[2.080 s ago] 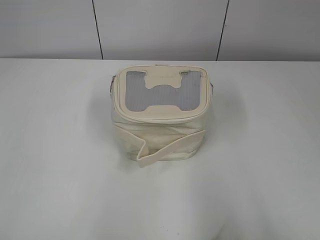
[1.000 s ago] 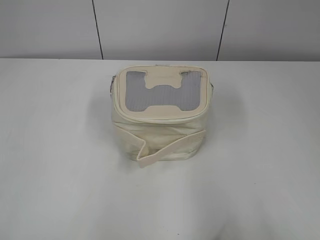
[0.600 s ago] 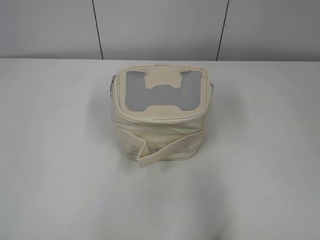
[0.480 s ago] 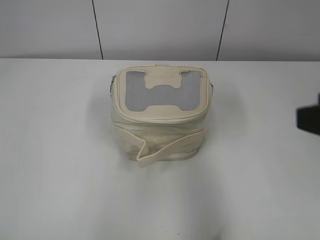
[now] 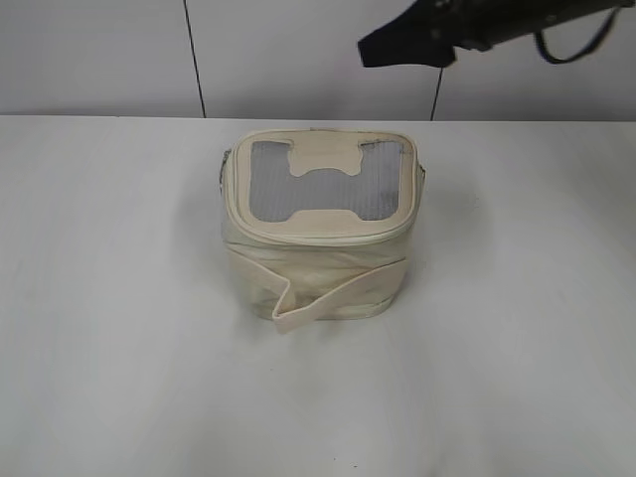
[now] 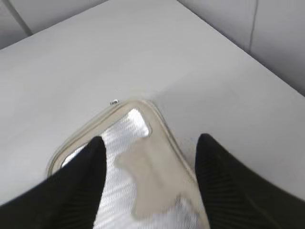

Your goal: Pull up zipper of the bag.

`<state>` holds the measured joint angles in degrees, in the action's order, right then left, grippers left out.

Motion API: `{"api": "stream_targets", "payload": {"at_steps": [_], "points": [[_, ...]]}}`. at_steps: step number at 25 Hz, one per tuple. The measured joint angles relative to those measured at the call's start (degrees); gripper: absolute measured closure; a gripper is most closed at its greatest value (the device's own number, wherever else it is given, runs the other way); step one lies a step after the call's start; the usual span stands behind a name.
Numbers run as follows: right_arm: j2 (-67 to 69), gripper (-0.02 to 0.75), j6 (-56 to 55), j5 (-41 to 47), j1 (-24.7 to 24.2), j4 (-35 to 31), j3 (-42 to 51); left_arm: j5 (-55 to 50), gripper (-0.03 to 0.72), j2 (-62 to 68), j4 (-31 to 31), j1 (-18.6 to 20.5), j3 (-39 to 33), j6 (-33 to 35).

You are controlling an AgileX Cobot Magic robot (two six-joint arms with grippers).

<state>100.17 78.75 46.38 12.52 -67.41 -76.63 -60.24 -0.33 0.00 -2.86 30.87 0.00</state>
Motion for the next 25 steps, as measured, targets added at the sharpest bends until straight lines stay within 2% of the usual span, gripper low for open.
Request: {"api": "stream_targets", "payload": {"at_steps": [3, 8, 10, 15, 21, 23, 25], "points": [[12.52, 0.269, -2.36, 6.15, 2.01, 1.51, -15.90, 0.00, 0.452, 0.00, 0.00, 0.00, 0.00, 0.00], [27.47, 0.269, -12.00, 15.03, 5.26, 11.13, -35.47, 0.00, 0.452, 0.00, 0.00, 0.00, 0.00, 0.00], [31.39, 0.269, -15.41, 19.29, 6.09, 13.07, -41.11, 0.00, 0.451, 0.00, 0.00, 0.00, 0.00, 0.00], [36.89, 0.270, -19.86, 22.11, 6.33, 14.17, -47.46, 0.00, 0.447, 0.00, 0.00, 0.00, 0.00, 0.00], [38.08, 0.306, -20.79, 22.31, 7.88, 18.13, -47.95, 0.24, 0.447, 4.70, 0.00, 0.00, 0.00, 0.92], [38.21, 0.328, -20.84, 22.43, 8.64, 18.63, -47.95, 0.86, 0.447, 8.38, -2.05, 0.00, 0.18, 1.96], [38.27, 0.395, -20.91, 22.50, 9.29, 19.69, -47.95, 1.85, 0.447, 12.55, -6.24, 0.00, 0.57, 4.22]]}}
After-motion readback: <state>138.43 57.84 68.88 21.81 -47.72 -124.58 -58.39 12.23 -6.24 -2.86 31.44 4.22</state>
